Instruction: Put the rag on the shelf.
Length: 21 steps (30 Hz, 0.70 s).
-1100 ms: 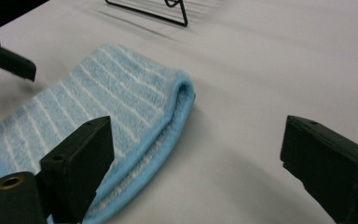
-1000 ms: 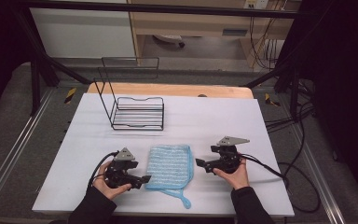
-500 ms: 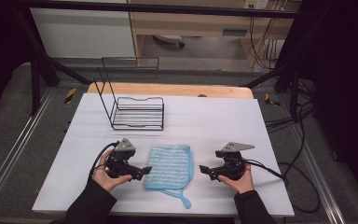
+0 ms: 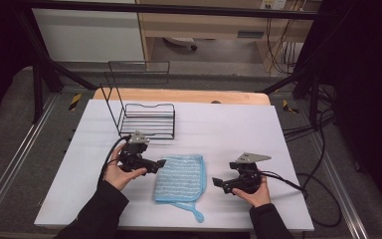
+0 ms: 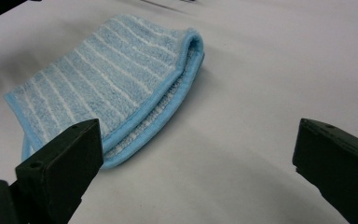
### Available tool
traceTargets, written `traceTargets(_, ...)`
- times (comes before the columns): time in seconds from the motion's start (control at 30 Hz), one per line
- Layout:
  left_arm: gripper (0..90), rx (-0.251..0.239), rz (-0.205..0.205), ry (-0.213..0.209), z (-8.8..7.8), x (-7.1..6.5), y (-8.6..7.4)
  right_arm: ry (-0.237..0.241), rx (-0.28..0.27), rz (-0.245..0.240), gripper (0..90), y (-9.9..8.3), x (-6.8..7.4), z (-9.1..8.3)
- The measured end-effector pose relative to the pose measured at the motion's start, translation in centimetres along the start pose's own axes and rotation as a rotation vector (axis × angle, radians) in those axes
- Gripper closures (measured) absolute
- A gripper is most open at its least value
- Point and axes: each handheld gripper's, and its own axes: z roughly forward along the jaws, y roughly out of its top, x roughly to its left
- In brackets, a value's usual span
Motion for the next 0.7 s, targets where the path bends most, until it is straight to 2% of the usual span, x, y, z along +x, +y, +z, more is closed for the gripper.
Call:
traceTargets(0.1, 10.3, 0.0, -0.001, 0.021, 0.7, 0.3, 0.3, 0.002, -0.004, 0.0, 2.5, 0.0, 0.0, 0.0)
traceTargets(0.2, 12.0, 0.006, -0.034, 0.022, 1.7, 0.8, 0.4, 0.0, -0.006, 0.0, 2.5, 0.0, 0.0, -0.1)
traceTargets(0.33, 15.2, 0.05, -0.059, 0.038, 3.1, 1.4, 0.1, -0.003, 0.0, 0.0, 2.7, 0.0, 0.0, 0.0)
traceTargets(0.43, 20.9, 0.063, -0.064, 0.051, 3.6, 1.5, -0.2, -0.005, 0.002, -0.001, 2.9, 0.0, 0.0, 0.1)
traceTargets(0.7, 37.7, 0.085, -0.096, 0.014, 4.7, 1.5, -1.1, -0.005, 0.015, -0.009, 4.7, -0.2, 0.1, 0.5)
